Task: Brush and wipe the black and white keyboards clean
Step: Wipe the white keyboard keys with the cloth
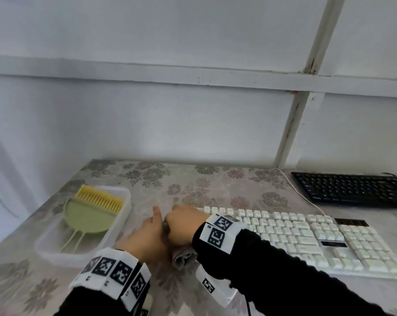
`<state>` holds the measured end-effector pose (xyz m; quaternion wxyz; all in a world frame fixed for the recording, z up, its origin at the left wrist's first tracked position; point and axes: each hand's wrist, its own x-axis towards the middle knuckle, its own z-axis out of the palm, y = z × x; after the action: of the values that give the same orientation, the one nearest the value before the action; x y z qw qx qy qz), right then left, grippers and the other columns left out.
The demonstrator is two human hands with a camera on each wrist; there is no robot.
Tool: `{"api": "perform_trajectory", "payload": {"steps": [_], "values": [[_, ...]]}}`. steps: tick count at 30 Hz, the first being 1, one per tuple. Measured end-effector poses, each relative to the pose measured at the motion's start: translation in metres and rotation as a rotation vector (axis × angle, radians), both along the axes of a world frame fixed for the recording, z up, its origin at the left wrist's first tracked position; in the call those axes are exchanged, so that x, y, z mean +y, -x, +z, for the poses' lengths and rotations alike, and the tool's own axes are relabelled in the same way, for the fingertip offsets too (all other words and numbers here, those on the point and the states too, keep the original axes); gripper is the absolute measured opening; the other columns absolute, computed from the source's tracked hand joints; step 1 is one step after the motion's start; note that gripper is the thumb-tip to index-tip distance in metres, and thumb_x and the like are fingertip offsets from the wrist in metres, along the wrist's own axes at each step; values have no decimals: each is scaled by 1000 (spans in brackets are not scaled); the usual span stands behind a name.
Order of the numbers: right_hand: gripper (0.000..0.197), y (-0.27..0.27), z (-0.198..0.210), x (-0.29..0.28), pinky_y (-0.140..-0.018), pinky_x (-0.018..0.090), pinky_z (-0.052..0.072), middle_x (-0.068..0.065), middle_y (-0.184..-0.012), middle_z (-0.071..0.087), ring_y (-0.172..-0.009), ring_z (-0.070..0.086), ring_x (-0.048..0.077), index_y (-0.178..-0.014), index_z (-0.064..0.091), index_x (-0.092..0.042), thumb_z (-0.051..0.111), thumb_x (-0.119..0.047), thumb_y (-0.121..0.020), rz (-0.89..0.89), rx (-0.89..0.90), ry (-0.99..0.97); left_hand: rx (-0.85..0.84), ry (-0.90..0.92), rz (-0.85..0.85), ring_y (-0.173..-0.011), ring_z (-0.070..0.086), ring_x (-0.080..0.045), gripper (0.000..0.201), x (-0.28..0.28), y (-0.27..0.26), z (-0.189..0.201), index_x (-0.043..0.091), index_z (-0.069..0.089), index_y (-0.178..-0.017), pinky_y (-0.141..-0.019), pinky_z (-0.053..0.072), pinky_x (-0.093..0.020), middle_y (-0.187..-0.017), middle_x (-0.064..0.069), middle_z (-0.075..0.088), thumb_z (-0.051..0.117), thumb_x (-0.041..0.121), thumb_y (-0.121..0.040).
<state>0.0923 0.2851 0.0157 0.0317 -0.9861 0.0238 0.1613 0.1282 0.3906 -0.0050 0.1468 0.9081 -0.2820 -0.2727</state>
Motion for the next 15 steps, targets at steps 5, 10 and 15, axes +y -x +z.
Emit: {"api": "perform_trajectory", "payload": {"steps": [5, 10, 15], "values": [[34, 17, 5, 2, -77, 37, 42, 22, -120, 49, -76, 45, 26, -120, 55, 0, 56, -16, -91, 52, 19, -145, -1, -109, -55, -140, 24, -25, 107, 0, 4, 5, 3, -30, -139, -113, 24, -41, -155, -15, 7, 56, 38, -86], [29, 33, 5, -1, -78, 34, 46, 21, -111, 62, -85, 53, 28, -114, 61, 1, 55, -4, -87, 128, 23, -322, -7, -134, -84, -141, 22, -21, 82, 4, 9, 15, 8, -21, -144, -113, 23, -29, -156, -8, 9, 43, 16, -94], [40, 51, 10, -7, -87, 30, 43, 11, -127, 57, -111, 54, 26, -126, 57, -10, 59, -15, -87, 71, 19, -457, 28, -8, -7, -141, 25, -18, 78, 11, 5, 34, 24, -9, -148, -109, 27, -26, -157, -3, 12, 33, -4, -89]]}}
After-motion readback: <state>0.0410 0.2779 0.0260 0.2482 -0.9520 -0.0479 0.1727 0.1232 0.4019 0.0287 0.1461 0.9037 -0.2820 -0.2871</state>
